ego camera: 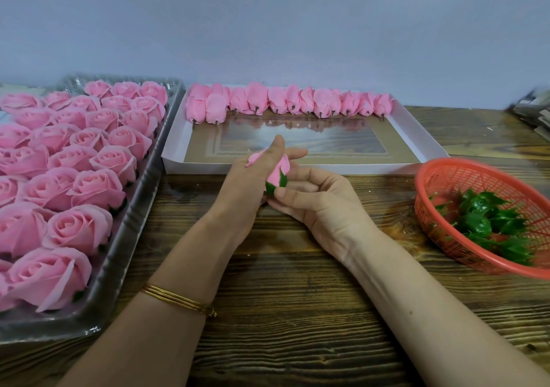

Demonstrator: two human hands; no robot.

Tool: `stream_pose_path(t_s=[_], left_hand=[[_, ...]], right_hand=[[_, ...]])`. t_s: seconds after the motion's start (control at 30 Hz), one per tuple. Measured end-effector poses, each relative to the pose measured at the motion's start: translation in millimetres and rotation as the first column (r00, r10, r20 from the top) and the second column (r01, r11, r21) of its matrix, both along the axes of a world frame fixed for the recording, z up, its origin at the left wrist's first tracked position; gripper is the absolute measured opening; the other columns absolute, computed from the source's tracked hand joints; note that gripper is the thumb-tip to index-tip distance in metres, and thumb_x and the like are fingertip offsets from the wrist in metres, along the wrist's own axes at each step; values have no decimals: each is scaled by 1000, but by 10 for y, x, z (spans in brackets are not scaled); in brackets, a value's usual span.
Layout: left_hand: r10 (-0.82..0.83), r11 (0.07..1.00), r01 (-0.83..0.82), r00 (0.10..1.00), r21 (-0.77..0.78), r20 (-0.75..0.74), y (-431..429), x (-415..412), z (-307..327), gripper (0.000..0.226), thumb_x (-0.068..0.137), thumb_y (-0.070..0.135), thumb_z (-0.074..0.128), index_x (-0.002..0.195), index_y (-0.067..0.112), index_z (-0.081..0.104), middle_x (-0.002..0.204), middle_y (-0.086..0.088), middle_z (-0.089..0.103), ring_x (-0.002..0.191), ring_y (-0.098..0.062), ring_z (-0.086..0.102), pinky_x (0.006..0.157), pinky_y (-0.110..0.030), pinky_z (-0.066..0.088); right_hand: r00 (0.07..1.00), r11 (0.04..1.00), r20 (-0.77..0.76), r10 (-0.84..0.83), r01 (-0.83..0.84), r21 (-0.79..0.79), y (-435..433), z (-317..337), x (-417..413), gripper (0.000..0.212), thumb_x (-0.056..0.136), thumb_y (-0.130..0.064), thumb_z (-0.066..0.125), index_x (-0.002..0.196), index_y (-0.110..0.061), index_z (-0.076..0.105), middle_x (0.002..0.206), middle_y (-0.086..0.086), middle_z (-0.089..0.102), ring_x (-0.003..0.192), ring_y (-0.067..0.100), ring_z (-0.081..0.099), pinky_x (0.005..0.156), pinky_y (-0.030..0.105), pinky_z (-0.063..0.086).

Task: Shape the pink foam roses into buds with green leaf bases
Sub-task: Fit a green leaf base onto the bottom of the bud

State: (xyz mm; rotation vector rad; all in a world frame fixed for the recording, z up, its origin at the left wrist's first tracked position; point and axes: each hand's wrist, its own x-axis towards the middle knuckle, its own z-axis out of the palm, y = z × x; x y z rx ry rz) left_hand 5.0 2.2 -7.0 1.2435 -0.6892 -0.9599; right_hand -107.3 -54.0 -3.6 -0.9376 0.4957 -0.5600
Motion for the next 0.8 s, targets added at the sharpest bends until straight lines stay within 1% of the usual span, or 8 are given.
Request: stream_pose_path(t_s=[0.1,0.23,0.37,0.47,0.57,0.63,0.7,0.8], left_hand=[[-6,1000,6,1000,1,5,1,10,-5,38,95,52,49,96,28,79,99,-8,76,97,-20,72,81,-34,54],[-4,1000,4,1000,-10,1,4,20,-12,38,94,51,52,99,24,78,100,-10,76,97,-21,72,84,-32,56],[6,1000,-6,1000,1,-5,-1,35,-21,37,97,46,50,101,21,77,102,-7,76,96,-21,72,89,-37,55],[28,1000,-28,1000,-4,-3,1,23,-22,36,97,45,51,98,21,78,102,-4,76,98,-19,72,94,-39,52],[46,999,-46,999,-13,11,-5,2,-28,35,96,44,53,101,19,77,101,-6,76,97,-21,72,94,-39,52],[58,998,-58,998,-22,13,-13,-4,-30,35,97,43,52,102,18,76,101,-7,76,96,-22,72,93,-38,54],[55,998,-55,998,-31,10,-13,-12,-25,34,98,41,51,102,16,75,98,-6,76,92,-20,73,85,-32,58],[48,998,-47,999,-36,9,-5,-18,-21,33,99,39,51,101,16,75,97,-5,77,89,-18,73,77,-26,58]], right_hand=[[999,996,-22,-35,34,-80,-3,-24,8,33,56,7,72,88,1,68,78,15,73,74,25,72,74,33,61],[993,973,-78,-89,70,-219,20,-45,12,29,70,16,71,94,-1,68,77,13,72,82,30,68,87,42,57],[987,951,-85,-140,110,-290,44,-35,8,36,71,18,72,100,-2,62,88,19,74,81,26,71,80,38,60],[979,924,-99,-180,134,-358,44,-43,8,42,71,17,73,107,3,57,92,21,73,81,28,71,76,36,60],[972,891,-113,-208,141,-431,51,-49,15,42,71,16,74,106,-1,58,92,19,74,81,25,72,71,34,59],[967,869,-118,-226,145,-473,47,-61,20,41,72,15,75,103,-5,60,88,13,75,77,20,72,71,31,58],[965,850,-119,-232,142,-507,42,-73,28,40,72,14,76,105,-3,61,84,10,75,74,17,71,74,32,58],[970,855,-108,-219,138,-500,29,-73,31,37,71,14,76,103,-2,63,79,8,73,70,14,68,73,28,57]])
